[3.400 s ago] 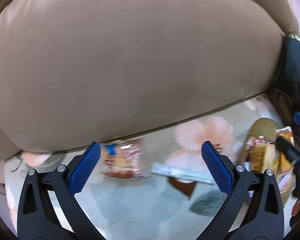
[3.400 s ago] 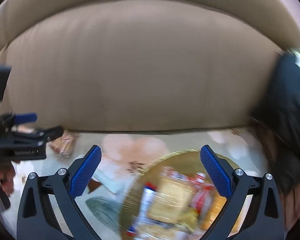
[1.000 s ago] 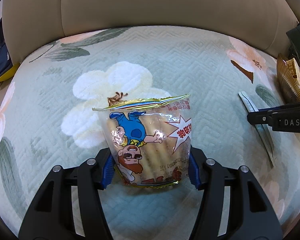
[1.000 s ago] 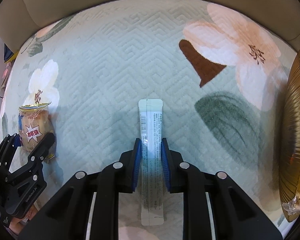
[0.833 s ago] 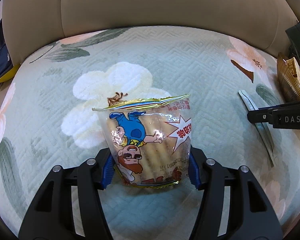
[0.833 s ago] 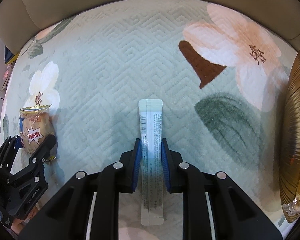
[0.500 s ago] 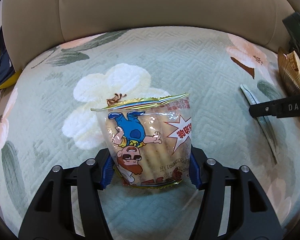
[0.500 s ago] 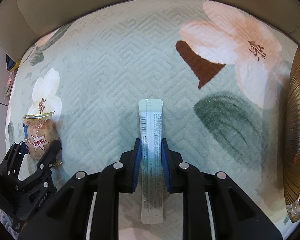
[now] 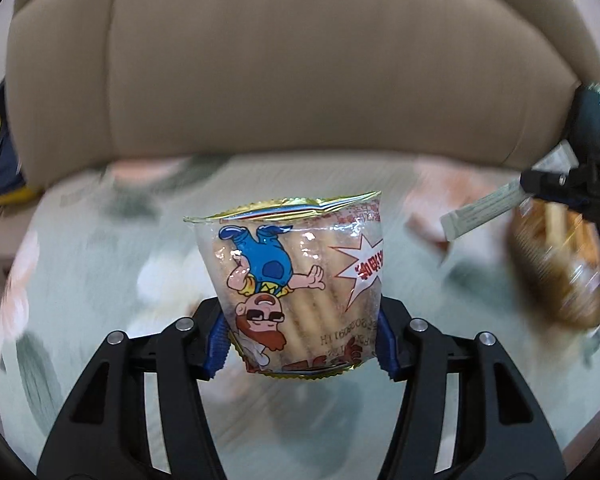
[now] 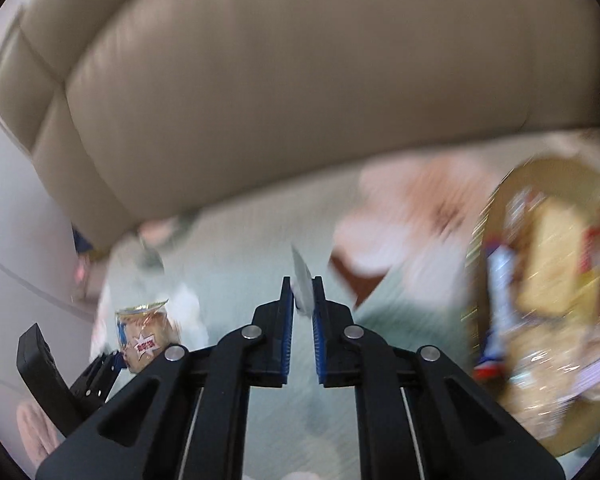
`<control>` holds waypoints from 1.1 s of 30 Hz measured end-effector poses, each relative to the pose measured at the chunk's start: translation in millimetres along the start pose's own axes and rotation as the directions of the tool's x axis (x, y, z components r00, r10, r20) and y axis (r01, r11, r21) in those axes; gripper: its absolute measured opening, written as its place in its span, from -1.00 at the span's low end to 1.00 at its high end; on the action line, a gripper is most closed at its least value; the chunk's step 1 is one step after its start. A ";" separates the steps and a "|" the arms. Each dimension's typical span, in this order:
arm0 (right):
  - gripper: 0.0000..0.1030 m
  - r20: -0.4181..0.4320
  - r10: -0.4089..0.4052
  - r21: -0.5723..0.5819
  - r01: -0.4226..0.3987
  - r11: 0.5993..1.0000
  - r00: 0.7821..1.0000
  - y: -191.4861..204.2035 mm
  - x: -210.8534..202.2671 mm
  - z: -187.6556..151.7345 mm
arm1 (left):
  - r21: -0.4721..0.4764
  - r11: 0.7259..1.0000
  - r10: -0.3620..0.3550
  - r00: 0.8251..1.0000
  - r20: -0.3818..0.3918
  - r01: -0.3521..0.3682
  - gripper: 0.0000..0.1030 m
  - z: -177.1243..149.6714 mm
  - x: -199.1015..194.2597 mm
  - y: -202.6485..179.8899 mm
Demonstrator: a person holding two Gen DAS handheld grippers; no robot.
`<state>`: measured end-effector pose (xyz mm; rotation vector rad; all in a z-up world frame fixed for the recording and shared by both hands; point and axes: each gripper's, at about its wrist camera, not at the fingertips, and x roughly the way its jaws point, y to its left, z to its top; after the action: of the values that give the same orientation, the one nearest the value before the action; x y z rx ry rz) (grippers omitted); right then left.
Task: Organize snacks
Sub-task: 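Carry both held snacks over the gold bowl and open both tools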
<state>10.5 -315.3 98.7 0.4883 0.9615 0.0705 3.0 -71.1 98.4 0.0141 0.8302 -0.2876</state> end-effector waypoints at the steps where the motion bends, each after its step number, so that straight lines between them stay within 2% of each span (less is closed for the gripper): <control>1: -0.84 0.022 0.008 0.013 -0.008 1.000 1.000 -7.6 -8.0 7.0 | 0.013 1.000 -0.020 0.999 0.028 0.020 0.12 13.8 -5.7 -11.5; 5: -0.84 0.145 0.016 0.107 -0.032 0.994 0.989 -51.5 -52.9 21.6 | 0.058 0.995 -0.091 0.989 0.114 0.085 0.12 59.5 -21.3 -56.6; 10: -0.84 0.313 0.005 0.195 -0.070 0.978 0.950 -107.5 -115.9 20.7 | 0.079 0.984 -0.172 0.969 0.179 0.160 0.12 91.8 -34.7 -104.6; 12: -0.84 0.345 0.005 0.222 -0.087 0.971 0.938 -125.7 -131.5 18.3 | 0.113 0.978 -0.192 0.966 0.175 0.174 0.12 99.2 -33.5 -124.6; 16: -0.84 0.345 -0.053 0.301 -0.056 0.952 0.937 -159.0 -136.9 12.7 | 0.175 0.962 -0.237 0.960 0.150 0.210 0.12 105.6 -25.7 -167.9; 19: -0.83 0.332 -0.083 0.313 -0.027 0.950 0.940 -166.8 -136.0 12.1 | 0.194 0.945 -0.289 0.950 0.120 0.263 0.12 105.2 -14.9 -198.4; 21: -0.75 0.319 -0.105 0.315 0.000 0.949 0.942 -164.8 -134.0 12.8 | 0.237 0.924 -0.321 0.945 0.058 0.299 0.19 105.8 -2.1 -223.6; 22: -0.15 0.304 -0.128 0.319 0.026 0.947 0.944 -164.0 -131.9 12.7 | 0.269 0.915 -0.309 0.951 -0.012 0.301 0.44 105.7 9.8 -238.4; 23: 0.91 0.269 -0.177 0.324 0.084 0.942 0.947 -163.3 -127.6 13.9 | 0.294 0.910 -0.284 0.956 -0.073 0.293 0.68 104.8 23.0 -250.2; 24: 0.83 0.248 -0.231 0.321 0.145 0.936 0.941 -163.1 -122.6 12.2 | 0.304 0.918 -0.241 0.967 -0.086 0.256 0.87 106.0 30.8 -253.7; 25: 0.89 0.244 -0.279 0.321 0.194 0.927 0.929 -164.8 -122.8 11.2 | 0.312 0.923 -0.208 0.974 -0.091 0.226 0.93 103.7 36.7 -256.6; 27: 0.89 0.216 -0.337 0.350 0.249 0.903 0.917 -173.3 -121.1 9.3 | 0.288 0.919 -0.249 0.963 -0.107 0.269 0.94 100.4 42.1 -253.8; 29: 0.91 0.213 -0.342 0.413 0.232 0.880 0.915 -188.0 -122.0 4.3 | 0.250 0.922 -0.272 0.953 -0.130 0.297 0.94 98.9 48.0 -247.0; 33: 0.91 0.195 -0.317 0.471 0.194 0.860 0.928 -203.5 -118.7 -1.9 | 0.245 0.937 -0.222 0.967 -0.126 0.248 0.94 97.2 53.9 -236.0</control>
<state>-91.4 -527.8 101.8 0.7645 0.7650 -0.4623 47.1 -323.3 148.3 0.1754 0.8869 -0.6251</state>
